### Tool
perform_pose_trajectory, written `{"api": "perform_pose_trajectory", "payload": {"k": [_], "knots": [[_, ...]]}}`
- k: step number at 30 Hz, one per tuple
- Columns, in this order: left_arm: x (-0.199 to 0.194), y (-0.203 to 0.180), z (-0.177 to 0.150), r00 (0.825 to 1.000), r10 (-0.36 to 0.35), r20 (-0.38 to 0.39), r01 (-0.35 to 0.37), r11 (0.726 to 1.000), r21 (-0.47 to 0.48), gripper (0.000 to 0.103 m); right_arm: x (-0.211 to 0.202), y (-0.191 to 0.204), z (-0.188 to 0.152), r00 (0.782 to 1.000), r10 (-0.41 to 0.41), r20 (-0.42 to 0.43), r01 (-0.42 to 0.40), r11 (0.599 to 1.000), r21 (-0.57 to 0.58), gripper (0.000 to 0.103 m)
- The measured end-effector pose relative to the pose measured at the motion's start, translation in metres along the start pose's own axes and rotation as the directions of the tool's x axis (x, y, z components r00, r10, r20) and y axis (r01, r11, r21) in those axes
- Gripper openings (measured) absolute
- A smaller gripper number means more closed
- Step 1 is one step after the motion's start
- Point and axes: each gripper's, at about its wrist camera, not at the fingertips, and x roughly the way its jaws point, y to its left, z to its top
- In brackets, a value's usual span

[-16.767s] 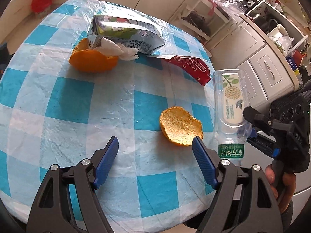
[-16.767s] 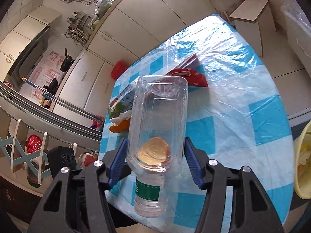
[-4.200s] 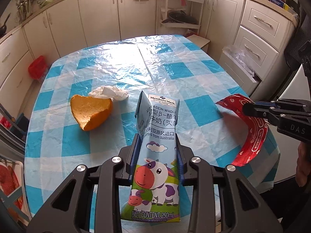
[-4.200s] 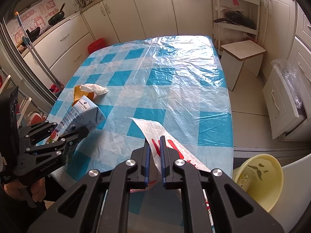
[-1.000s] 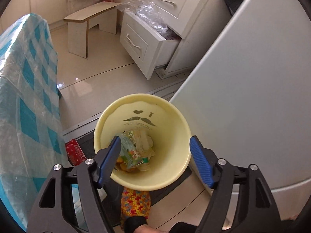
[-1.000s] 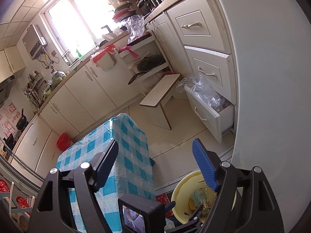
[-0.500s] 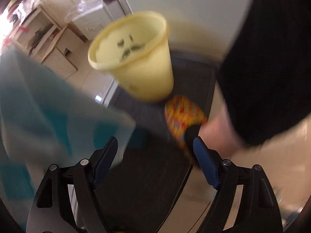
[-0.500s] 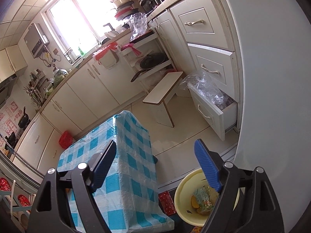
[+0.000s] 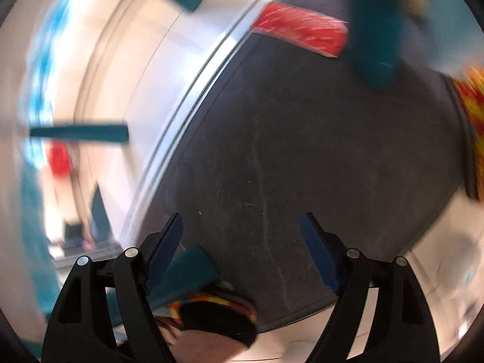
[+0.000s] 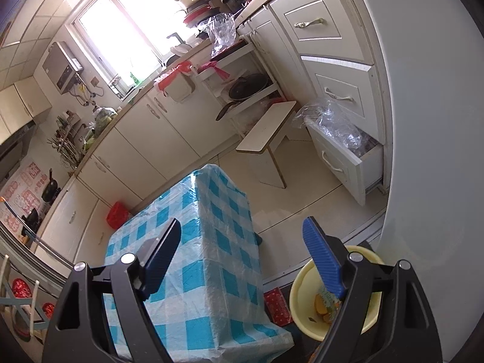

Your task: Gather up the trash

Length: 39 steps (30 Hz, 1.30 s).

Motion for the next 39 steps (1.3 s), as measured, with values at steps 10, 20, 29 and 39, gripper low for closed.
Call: {"api": "perform_pose_trajectory", "payload": {"k": [10, 20, 29, 39], "knots": [[0.054, 0.061, 0.047, 0.959, -0.279, 0.053, 0.275, 0.868, -0.414, 0.076, -0.032, 0.000, 0.014, 0.992, 0.115, 0.061, -0.117, 0.992, 0.043, 0.084], [0.054, 0.046, 0.137, 0.825, -0.512, 0.239, 0.563, 0.710, -0.422, 0.077, -0.001, -0.060, 0.009, 0.988, 0.151, -0.016, -0.142, 0.955, 0.259, 0.084], [0.063, 0.004, 0.188, 0.799, -0.558, 0.225, 0.597, 0.691, -0.408, 0.077, 0.013, -0.060, 0.002, 0.972, 0.221, -0.077, -0.192, 0.941, 0.279, 0.084], [0.081, 0.001, 0.225, 0.807, -0.559, 0.191, 0.587, 0.727, -0.357, 0.083, 0.020, -0.066, -0.002, 0.967, 0.234, -0.105, -0.192, 0.932, 0.309, 0.084]]}}
